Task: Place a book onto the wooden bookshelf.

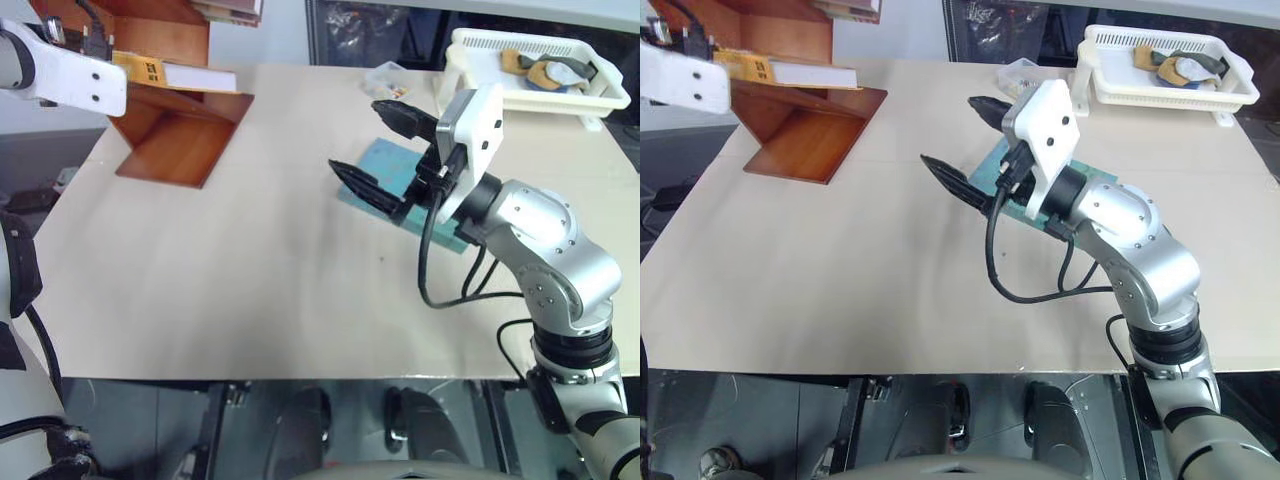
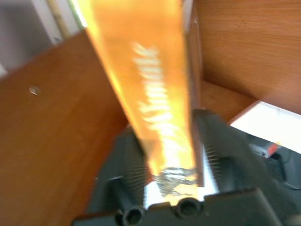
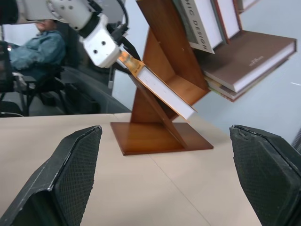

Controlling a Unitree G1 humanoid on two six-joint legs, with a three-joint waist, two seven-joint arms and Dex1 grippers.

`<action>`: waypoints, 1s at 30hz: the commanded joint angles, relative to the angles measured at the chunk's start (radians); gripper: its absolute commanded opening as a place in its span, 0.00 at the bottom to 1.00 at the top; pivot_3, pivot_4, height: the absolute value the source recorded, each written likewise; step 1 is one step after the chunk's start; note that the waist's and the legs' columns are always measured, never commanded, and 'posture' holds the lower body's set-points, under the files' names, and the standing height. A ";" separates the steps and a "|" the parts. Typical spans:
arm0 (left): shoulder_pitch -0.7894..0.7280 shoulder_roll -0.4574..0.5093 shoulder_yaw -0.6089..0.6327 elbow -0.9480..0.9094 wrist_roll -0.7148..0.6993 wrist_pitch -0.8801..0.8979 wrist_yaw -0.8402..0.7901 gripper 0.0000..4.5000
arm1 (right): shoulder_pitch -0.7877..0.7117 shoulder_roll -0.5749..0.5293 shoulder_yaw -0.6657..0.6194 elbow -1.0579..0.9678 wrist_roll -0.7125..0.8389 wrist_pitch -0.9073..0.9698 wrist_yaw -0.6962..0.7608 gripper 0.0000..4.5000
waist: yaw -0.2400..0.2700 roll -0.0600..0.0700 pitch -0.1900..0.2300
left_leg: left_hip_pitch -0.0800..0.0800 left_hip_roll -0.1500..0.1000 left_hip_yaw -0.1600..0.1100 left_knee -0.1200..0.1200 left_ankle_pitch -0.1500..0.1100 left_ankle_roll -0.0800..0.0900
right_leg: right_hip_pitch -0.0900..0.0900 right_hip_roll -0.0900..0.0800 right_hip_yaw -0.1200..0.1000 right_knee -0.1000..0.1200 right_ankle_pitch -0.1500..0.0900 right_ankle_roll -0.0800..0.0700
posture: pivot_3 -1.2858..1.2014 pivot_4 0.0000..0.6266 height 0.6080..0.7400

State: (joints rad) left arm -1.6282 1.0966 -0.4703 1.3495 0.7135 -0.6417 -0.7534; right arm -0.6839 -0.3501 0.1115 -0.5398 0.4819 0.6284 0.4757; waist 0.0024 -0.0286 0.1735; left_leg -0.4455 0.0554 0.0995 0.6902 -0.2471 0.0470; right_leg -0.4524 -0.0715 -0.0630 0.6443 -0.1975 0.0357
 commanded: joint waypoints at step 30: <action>1.771 -0.343 0.880 -1.785 -1.290 1.101 -0.107 0.93 | 0.767 -0.379 -0.291 -0.246 0.025 0.019 0.153 1.00 | -0.010 0.004 -0.002 | 0.024 0.003 -0.005 0.011 -0.006 0.000 | 0.019 -0.003 0.004 0.014 -0.008 -0.001 | 0.52 0.24 1.00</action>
State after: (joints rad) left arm 0.1452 0.7322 0.3554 -0.4192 -0.5623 0.4723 -0.8520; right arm 0.0587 -0.7192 -0.1102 -0.7518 0.5143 0.6779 0.6222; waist -0.0077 -0.0245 0.1717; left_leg -0.4173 0.0585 0.0940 0.7013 -0.2537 0.0467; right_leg -0.4300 -0.0751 -0.0585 0.6583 -0.2057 0.0347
